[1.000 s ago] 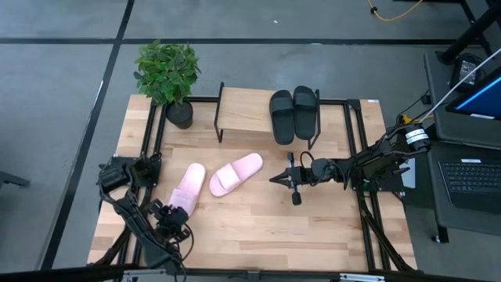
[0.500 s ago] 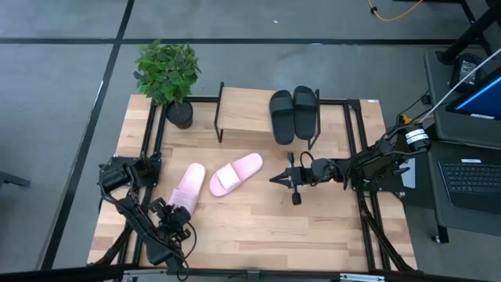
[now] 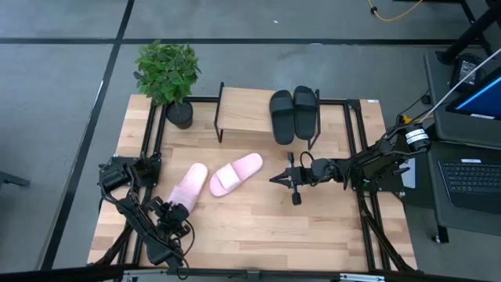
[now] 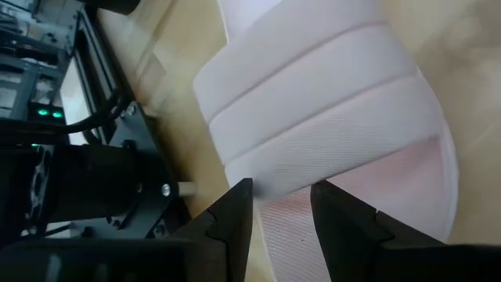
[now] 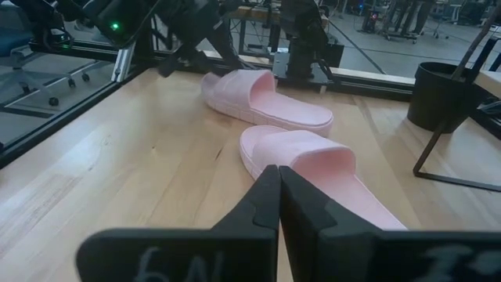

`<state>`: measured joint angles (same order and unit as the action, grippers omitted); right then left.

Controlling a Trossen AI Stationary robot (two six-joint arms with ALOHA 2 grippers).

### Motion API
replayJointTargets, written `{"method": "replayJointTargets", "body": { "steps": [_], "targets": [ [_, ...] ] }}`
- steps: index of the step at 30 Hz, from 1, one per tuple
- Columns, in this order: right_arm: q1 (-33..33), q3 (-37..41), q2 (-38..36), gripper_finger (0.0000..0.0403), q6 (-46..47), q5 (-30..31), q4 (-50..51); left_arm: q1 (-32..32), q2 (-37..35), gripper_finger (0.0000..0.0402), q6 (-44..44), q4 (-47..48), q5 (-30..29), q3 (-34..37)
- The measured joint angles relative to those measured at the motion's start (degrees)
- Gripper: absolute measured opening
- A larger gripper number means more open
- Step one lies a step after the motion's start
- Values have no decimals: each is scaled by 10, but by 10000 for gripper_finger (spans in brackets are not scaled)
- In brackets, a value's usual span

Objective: Pick and place slides into the shelf
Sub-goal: Put the left pink slide on the shelf

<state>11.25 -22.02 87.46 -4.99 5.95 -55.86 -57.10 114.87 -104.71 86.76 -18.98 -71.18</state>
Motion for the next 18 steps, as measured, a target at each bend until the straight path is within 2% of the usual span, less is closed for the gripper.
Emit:
{"method": "replayJointTargets", "body": {
  "steps": [18],
  "targets": [
    [0,0,0,10,0,0,1,39,0,123,33,11,-82,0]
  ]
}}
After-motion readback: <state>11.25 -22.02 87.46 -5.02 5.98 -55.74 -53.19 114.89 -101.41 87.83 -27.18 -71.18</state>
